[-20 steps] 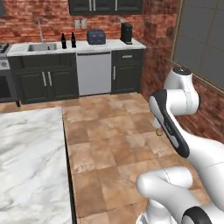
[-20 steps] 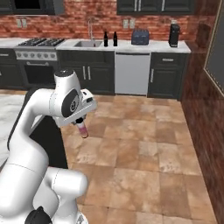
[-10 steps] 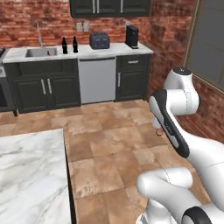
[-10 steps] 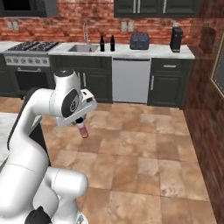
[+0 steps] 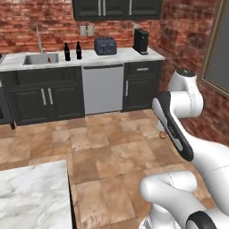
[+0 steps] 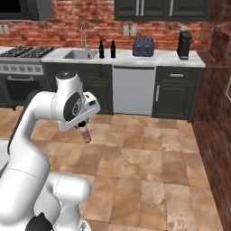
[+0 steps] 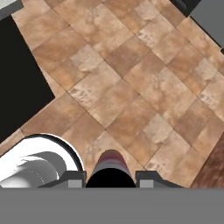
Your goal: Place the large bottle from the dining counter next to the other large bottle outside the sink, and place the small bottle from the dining counter next to the other small bottle inside the sink.
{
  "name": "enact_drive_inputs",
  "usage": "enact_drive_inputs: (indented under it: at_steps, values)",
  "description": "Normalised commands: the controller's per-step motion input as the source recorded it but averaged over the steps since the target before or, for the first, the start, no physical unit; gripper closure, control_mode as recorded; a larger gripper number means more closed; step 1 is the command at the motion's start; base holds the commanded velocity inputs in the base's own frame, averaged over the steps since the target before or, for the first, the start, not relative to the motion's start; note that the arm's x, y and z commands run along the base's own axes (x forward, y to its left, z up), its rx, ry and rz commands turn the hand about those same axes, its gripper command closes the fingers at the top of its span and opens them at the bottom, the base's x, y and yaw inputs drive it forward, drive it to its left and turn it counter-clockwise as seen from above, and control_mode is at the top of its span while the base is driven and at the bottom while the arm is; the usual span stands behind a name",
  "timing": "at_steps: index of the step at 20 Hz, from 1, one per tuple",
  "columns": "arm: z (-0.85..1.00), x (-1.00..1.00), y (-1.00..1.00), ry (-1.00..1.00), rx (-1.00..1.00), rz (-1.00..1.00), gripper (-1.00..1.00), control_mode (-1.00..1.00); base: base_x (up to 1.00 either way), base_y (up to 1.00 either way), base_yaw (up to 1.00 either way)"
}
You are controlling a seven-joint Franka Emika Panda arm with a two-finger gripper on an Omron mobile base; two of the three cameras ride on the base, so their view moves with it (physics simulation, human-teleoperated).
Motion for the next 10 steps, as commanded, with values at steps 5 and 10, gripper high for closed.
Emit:
enact_drive_inputs:
  at_steps: [5, 10]
  values:
    - [0.00, 0.00, 0.00, 0.00, 0.00, 0.00, 1.00, 1.00, 0.72, -0.08, 0.00]
    - [0.00, 0.00, 0.00, 0.00, 0.00, 0.00, 1.00, 1.00, 0.65, -0.08, 0.00]
